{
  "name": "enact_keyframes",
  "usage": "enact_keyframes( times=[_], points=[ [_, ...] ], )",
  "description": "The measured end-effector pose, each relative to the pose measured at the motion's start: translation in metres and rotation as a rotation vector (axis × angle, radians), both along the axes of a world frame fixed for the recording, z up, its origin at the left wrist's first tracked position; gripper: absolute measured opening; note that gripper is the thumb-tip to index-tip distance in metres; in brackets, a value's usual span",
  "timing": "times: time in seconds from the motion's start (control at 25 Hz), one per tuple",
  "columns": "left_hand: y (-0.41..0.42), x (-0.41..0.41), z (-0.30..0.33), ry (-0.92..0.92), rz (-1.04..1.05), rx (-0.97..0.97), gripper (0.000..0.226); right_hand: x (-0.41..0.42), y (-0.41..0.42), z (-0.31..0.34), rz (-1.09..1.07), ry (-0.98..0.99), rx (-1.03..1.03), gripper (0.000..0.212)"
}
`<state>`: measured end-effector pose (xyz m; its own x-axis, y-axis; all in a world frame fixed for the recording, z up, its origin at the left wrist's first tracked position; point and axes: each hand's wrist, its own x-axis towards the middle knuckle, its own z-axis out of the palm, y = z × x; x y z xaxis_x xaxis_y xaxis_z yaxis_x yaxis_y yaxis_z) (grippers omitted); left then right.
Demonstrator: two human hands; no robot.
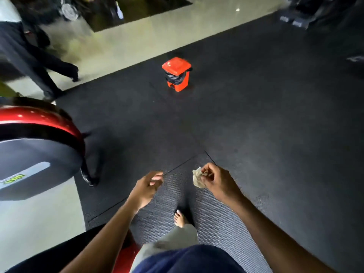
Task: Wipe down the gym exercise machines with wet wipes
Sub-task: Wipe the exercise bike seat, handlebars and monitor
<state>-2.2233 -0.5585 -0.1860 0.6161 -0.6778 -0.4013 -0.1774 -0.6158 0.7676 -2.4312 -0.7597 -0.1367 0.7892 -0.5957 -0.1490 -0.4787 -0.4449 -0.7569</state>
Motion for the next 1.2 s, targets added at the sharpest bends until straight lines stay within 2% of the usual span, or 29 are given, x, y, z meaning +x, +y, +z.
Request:
enact_keyframes(
  times=[0.12,0.32,0.44,0.6,0.8,1.04,1.2],
  points=[
    [-0.030,0.071,0.013,-0.013,0.059,-0.006,0.033,0.087,-0.048,0.010,0.086,-0.016,0.001,0.015],
    [-0.078,0.189,0.040,-0.030,0.234,-0.044,0.027,0.217,-0.102,0.012,0.171,-0.038,-0.006,0.015],
    [-0.103,0.250,0.038,-0.034,0.297,-0.058,0.026,0.300,-0.136,0.004,0.298,-0.087,0.012,0.007],
    [-0.138,0.332,0.023,-0.045,0.361,-0.040,0.024,0.417,-0.194,-0.006,0.425,-0.135,0.023,0.015],
    [-0.183,0.444,0.036,-0.092,0.504,0.007,0.025,0.562,-0.261,0.003,0.597,-0.100,0.001,0.005],
    [-0.212,0.560,0.036,-0.111,0.678,0.003,0.030,0.729,-0.282,0.011,0.828,-0.079,-0.051,0.009],
    [-0.212,0.654,0.022,-0.115,0.737,-0.009,0.030,0.839,-0.279,0.002,0.891,-0.096,-0.052,0.012]
  ],
)
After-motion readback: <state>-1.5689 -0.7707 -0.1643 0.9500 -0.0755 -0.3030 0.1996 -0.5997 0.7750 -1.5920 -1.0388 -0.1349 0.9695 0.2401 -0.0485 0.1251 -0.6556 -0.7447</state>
